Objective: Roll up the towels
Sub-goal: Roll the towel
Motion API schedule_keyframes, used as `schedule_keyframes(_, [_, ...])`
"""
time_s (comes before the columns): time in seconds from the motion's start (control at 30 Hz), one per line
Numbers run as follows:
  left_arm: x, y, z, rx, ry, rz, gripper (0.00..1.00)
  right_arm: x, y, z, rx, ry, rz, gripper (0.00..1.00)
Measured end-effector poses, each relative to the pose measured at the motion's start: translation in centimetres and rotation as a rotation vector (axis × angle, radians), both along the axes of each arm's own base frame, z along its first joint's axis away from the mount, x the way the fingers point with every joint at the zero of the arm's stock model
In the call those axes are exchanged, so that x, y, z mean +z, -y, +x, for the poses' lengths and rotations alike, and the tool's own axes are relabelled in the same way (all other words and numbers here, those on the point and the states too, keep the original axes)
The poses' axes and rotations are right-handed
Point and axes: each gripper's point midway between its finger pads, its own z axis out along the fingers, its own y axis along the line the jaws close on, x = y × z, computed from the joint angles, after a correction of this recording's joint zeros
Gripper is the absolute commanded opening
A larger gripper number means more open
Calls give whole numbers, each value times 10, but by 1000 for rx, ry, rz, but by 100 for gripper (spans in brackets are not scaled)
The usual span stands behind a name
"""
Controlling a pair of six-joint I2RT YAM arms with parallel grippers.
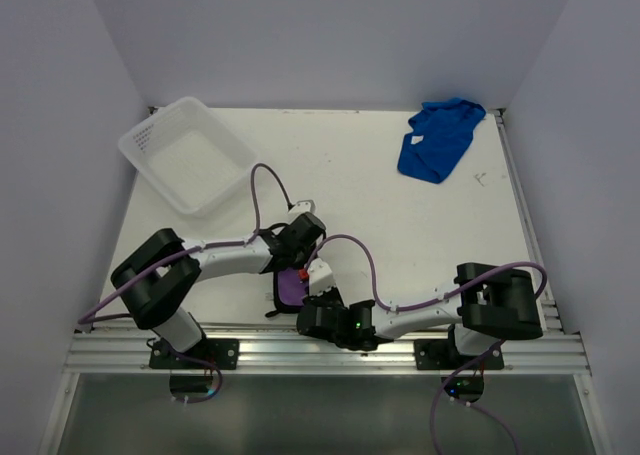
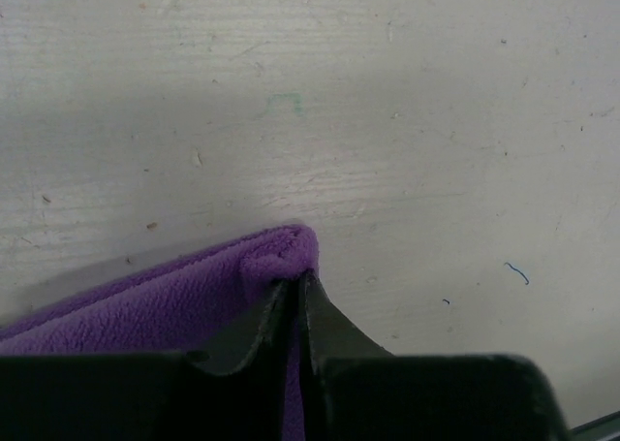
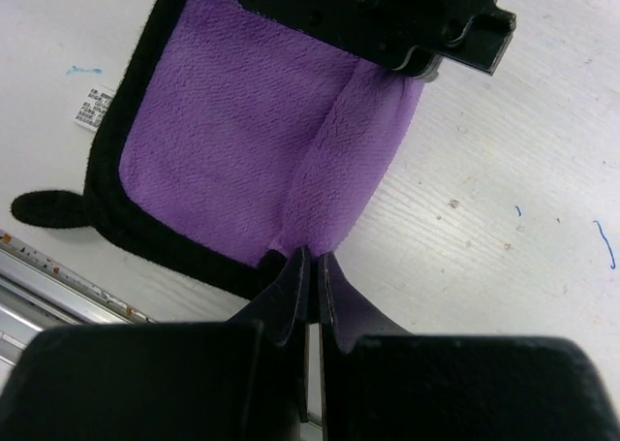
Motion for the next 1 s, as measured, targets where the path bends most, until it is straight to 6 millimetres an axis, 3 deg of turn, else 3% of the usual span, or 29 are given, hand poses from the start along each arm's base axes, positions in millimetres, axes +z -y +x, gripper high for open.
schedule_keyframes(0.1, [-1,3,2,-9,-1,8,0,0,2,2,-6,13,-7,0])
schedule_keyframes(0.57, [6,11,2,-19,76,-106,0,1,14,2,0,34,-40,0])
schedule_keyframes(1.0, [13,7,-18,-20,110,-284,0,10,19,-18,146,97,-258,0])
